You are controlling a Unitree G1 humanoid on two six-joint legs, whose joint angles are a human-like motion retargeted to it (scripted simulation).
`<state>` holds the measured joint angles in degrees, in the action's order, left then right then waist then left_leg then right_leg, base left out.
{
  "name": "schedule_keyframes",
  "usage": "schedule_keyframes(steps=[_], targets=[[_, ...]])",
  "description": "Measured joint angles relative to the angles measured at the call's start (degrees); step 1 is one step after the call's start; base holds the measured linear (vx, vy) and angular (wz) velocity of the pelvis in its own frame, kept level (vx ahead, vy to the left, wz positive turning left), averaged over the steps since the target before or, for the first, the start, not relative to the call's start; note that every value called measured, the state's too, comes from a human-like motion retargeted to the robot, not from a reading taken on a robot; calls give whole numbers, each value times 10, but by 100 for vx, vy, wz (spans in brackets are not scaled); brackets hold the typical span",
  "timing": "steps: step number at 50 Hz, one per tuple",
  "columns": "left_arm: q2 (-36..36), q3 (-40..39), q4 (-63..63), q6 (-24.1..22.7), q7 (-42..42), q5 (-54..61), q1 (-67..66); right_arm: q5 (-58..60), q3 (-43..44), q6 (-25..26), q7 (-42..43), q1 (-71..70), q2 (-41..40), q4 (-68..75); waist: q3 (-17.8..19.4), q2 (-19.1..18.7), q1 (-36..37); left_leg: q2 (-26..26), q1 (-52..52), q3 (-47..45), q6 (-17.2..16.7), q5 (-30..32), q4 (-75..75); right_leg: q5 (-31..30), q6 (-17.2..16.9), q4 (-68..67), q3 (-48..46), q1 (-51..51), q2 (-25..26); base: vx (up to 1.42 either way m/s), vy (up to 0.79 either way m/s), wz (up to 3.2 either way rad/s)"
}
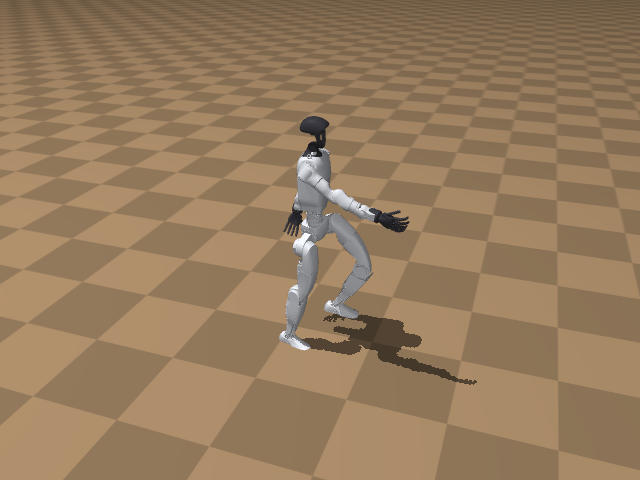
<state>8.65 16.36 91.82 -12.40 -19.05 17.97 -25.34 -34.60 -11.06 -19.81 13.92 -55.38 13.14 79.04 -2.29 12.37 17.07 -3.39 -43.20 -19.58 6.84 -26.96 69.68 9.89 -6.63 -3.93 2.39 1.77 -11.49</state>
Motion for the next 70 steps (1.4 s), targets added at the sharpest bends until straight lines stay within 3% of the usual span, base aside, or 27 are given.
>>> schedule_keyframes(steps=[3, 5, 8, 10, 12, 15, 17, 20, 25, 30, 35, 38, 40, 43, 46, 47, 49, 50, 52, 57, 61, 65, 68, 70], targets=[[-2, 3, -2, 4, 17, 11, 8, 13, 1, 4, 3, -6, -8, 0, 12, 2, 22, 11, 109, -56, -6, 62, -312, 11, -12, -17, 19, 19, -5, 67, 15, -71], [-3, -9, -7, -9, 49, 20, 31, 16, 3, 0, 3, 7, -17, 1, 39, -25, 49, 16, 233, -89, -25, 110, -542, 16, -19, -22, 39, 67, 16, 77, 20, -125], [-10, -34, -10, -50, 102, 31, 90, 5, 2, -22, -3, 57, -31, 5, 65, -77, 58, 14, 365, -101, -47, 173, -729, 22, -19, -41, 56, 132, 55, 78, 28, -73], [-16, -36, -10, -71, 114, 49, 135, 20, 2, -25, -11, 110, -43, 19, 60, -89, 42, 14, 397, -104, -51, 196, -747, 13, -14, -80, 54, 142, 63, 74, 32, 14], [-18, -32, 0, -64, 102, 51, 193, 79, 22, 2, -33, 181, -51, 41, 50, -104, 10, 10, 422, -98, -83, 204, -747, -22, -3, -161, 32, 127, 79, 72, 33, 80], [-10, -22, 5, -60, 101, 2, 294, 104, 38, 21, -72, 302, -54, 76, 29, -124, -48, 3, 447, -60, -102, 207, -747, -86, 23, -394, -34, 31, 90, 65, 30, 120], [5, -30, -4, -40, 122, -26, 380, 106, 50, 44, -82, 375, -48, 101, 24, -129, -80, 6, 454, -32, -104, 200, -747, -71, 53, -592, -64, -72, 79, 59, 22, 112], [38, -63, -28, 2, 150, -58, 516, 113, 70, 86, -95, 471, -33, 134, 39, -133, -121, 14, 480, 1, -110, 181, -747, 4, 95, -834, -77, -204, 68, 59, 17, 89], [87, -87, -62, 20, 163, -59, 704, 109, 83, 106, -155, 624, -5, 143, 59, -149, -193, 16, 532, 59, -109, 158, -747, 68, 117, -1004, -100, -362, 60, 59, 13, 91], [121, -86, -61, 6, 168, -27, 827, 105, 56, 102, -210, 741, 9, 146, 57, -163, -262, 7, 572, 112, -102, 137, -747, 74, 108, -927, -132, -443, 45, 61, 2, 99], [131, -95, -57, 7, 144, -33, 867, 140, 34, 114, -240, 774, 6, 158, 29, -160, -276, 11, 589, 128, -108, 124, -741, 60, 102, -624, -169, -427, 28, 60, -7, 35], [115, -87, -57, -7, 141, -5, 848, 127, 41, 111, -229, 754, 4, 151, 22, -153, -280, 20, 609, 144, -114, 113, -728, 11, 68, -291, -196, -315, 42, 68, -11, 52], [97, -80, -57, -15, 161, 23, 826, 126, 53, 118, -206, 724, -2, 146, 44, -133, -284, 36, 654, 169, -113, 106, -722, -41, 27, -57, -188, -192, 52, 80, -15, 73], [70, -81, -51, -16, 162, 3, 770, 165, 58, 135, -194, 654, -17, 147, 58, -98, -242, 65, 699, 176, -93, 122, -701, -149, -21, 81, -163, -89, 51, 80, -20, -26], [45, -81, -43, -19, 136, -62, 670, 116, 4, 124, -184, 562, -32, 154, 71, -68, -174, 89, 698, 133, -80, 170, -600, -154, -41, 89, -132, -27, 41, 76, -23, -121], [38, -78, -40, -13, 119, -81, 629, 97, -14, 124, -179, 528, -36, 156, 73, -55, -155, 94, 668, 111, -82, 175, -517, -145, -42, 89, -119, -9, 32, 66, -22, -104], [25, -62, -38, 1, 76, -91, 538, 90, -14, 122, -153, 456, -33, 149, 47, -38, -139, 76, 507, 75, -86, 145, -242, -133, -31, 86, -106, -16, 19, 54, -16, -29], [18, -52, -37, 2, 65, -86, 492, 93, 2, 116, -131, 420, -26, 140, 21, -40, -136, 54, 405, 67, -81, 125, -98, -127, -24, 82, -105, -38, 22, 50, -9, 8], [8, -33, -24, -5, 69, -80, 410, 91, 49, 97, -89, 349, -9, 109, 6, -40, -117, 33, 278, 65, -58, 80, 80, -107, -18, 70, -96, -50, 25, 55, -5, -20], [3, 3, 8, -24, 39, -59, 220, 8, 70, 33, -48, 188, 19, 36, 10, -14, -49, 18, 98, 37, 1, -27, 259, -58, -8, 41, -56, -35, 11, 58, -2, -60], [16, -13, 0, -18, 11, -28, 88, -19, 16, 6, -31, 79, 40, 19, 4, -7, -9, 6, 13, 24, 9, -50, 212, -31, -1, 28, -39, -21, 13, 59, 3, -46], [23, -26, -4, -4, -5, -6, 6, 5, -12, 4, -25, 8, 48, 16, -8, -3, 14, 4, 11, -7, 7, -21, -5, -5, -11, 7, -28, -11, 10, 61, 9, -25], [21, -27, -1, 2, 14, 5, -4, 8, -11, 3, -18, -10, 39, 15, 4, -5, 38, 16, 128, -88, -3, 54, -327, 13, -19, -14, -14, 15, 9, 69, 13, -59], [18, -39, -1, -11, 46, 7, 7, -4, -4, -7, -14, -5, 27, 11, 33, -36, 62, 29, 258, -147, -29, 115, -570, 20, -25, -15, 0, 72, 31, 79, 18, -97]])
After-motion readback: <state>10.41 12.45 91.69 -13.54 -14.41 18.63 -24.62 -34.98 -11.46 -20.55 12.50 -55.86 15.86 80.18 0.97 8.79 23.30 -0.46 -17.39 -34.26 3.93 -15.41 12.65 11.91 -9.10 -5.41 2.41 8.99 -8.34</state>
